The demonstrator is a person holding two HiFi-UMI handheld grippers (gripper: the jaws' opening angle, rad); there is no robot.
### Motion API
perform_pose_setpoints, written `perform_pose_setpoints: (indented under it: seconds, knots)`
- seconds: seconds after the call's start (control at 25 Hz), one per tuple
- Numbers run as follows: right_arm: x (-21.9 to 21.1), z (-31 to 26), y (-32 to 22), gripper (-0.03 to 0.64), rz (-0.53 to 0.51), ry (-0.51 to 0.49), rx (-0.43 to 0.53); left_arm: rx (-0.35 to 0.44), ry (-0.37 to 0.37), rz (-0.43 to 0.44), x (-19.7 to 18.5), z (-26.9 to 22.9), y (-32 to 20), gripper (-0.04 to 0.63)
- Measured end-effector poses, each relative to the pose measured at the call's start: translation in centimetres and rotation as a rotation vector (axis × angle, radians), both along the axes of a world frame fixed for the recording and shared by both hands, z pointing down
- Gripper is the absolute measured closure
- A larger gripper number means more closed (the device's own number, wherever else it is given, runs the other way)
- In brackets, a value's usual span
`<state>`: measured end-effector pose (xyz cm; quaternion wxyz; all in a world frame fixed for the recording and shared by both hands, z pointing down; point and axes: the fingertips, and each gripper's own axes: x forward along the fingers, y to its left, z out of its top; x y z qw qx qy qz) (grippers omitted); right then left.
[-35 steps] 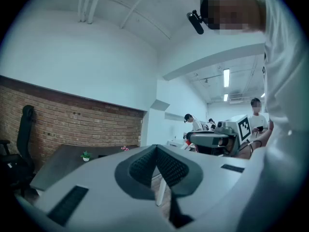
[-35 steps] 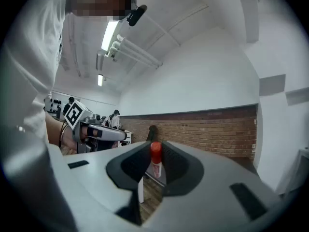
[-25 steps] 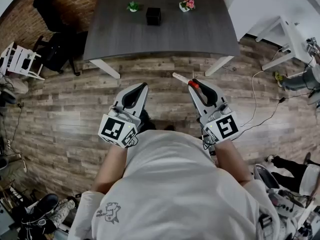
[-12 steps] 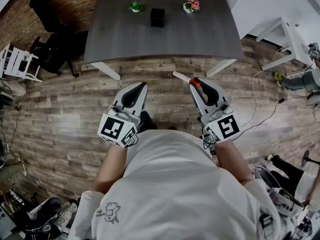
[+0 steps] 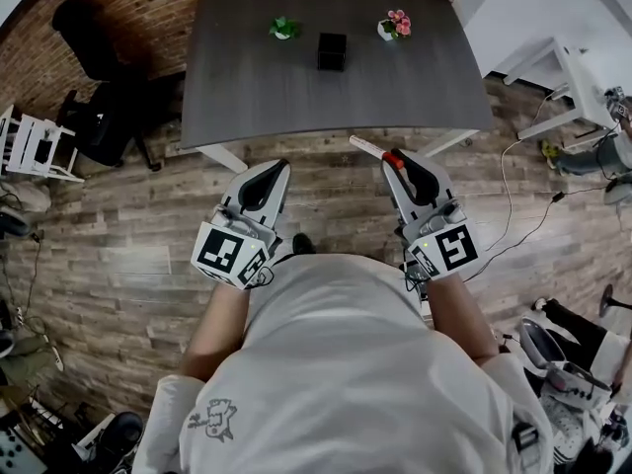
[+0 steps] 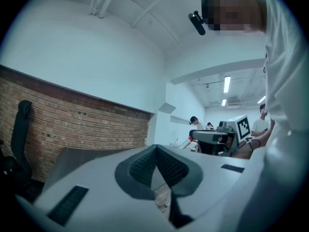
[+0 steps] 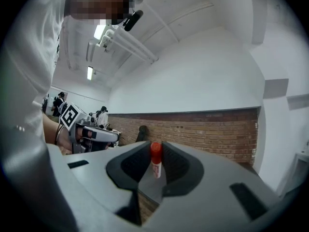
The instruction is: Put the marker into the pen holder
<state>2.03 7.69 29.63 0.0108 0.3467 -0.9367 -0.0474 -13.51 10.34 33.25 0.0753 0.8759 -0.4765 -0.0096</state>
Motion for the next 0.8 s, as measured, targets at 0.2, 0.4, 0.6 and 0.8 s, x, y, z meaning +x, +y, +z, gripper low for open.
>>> perform_pose_setpoints:
  seconds: [0.2, 0.4, 0.6, 0.8]
  knots:
    - [-2.2, 0.1, -0.6, 0.545, 0.032, 0.001, -0.014, -0.023, 0.016, 0.022, -2.6, 0.4, -1.0, 0.584]
    - [-3.0, 0.6, -1.5, 0.545, 0.031, 0.007, -0.028, -0.021, 0.027, 0.045, -2.5, 0.7, -2.1, 0.584]
    - [-2.5, 0.8, -3.3, 0.545, 0.021, 0.000, -0.032, -0.034, 0.015, 0.033, -2.0, 0.8, -3.5, 0.584]
    - [-1.7, 1.0, -7.0, 0.545, -0.009, -0.019, -0.036, -0.037, -0.008, -0.004, -1.4, 1.1, -6.3, 0.584]
